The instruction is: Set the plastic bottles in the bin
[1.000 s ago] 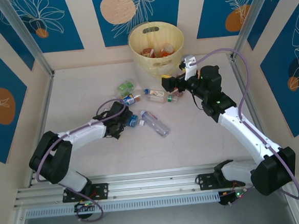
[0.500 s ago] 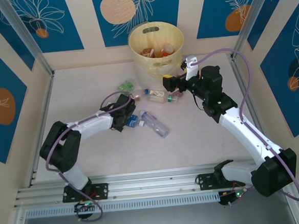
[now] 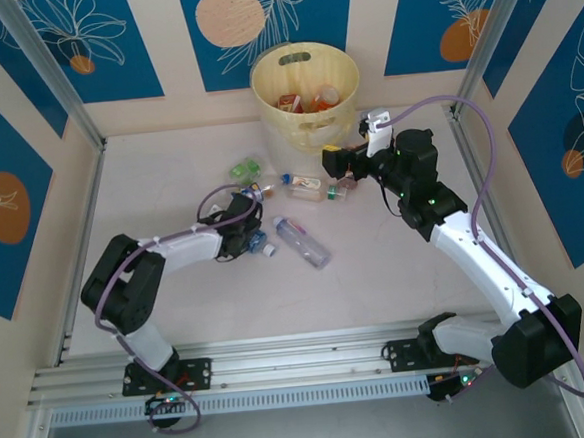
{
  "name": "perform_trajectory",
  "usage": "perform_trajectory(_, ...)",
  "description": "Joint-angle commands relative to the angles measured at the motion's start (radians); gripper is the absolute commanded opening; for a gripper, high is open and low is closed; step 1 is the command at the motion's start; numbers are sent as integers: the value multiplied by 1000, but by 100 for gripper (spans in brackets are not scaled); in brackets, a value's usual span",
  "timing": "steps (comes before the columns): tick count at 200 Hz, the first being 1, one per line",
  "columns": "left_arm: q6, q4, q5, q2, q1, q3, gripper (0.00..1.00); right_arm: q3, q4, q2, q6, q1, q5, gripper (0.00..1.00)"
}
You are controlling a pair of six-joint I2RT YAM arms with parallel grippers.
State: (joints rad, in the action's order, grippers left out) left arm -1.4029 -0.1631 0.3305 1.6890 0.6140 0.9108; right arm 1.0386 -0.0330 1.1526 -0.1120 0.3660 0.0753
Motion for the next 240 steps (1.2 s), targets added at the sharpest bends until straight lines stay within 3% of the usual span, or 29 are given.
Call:
perform_trajectory(1, 132, 124, 46, -47, 6, -69, 62, -11, -10, -17, 2, -4, 15, 99)
perform_trajectory(51, 332, 186, -31, -119, -27, -130, 51, -12, -14, -5, -6, -7, 25, 99)
perform_trajectory(126, 585, 174, 45, -389, -30, -118, 54, -12, -20, 5, -6, -7, 36, 100)
perform_trajectory(157, 685, 380, -22, -510, -31, -176, 56, -14, -27, 7, -11, -7, 29, 99)
perform_trajectory(180, 738, 440, -28, -571, -33, -192, 57, -17, -30, 6, -7, -9, 20, 100)
perform_trajectory(208, 856, 440, -134, -571, -46, -114, 56, -20, -50, 4, -9, -8, 3, 100)
perform_trajectory(240, 985, 432, -247, -458, -50, 48, 54, -32, -82, 9, -24, -7, -11, 99)
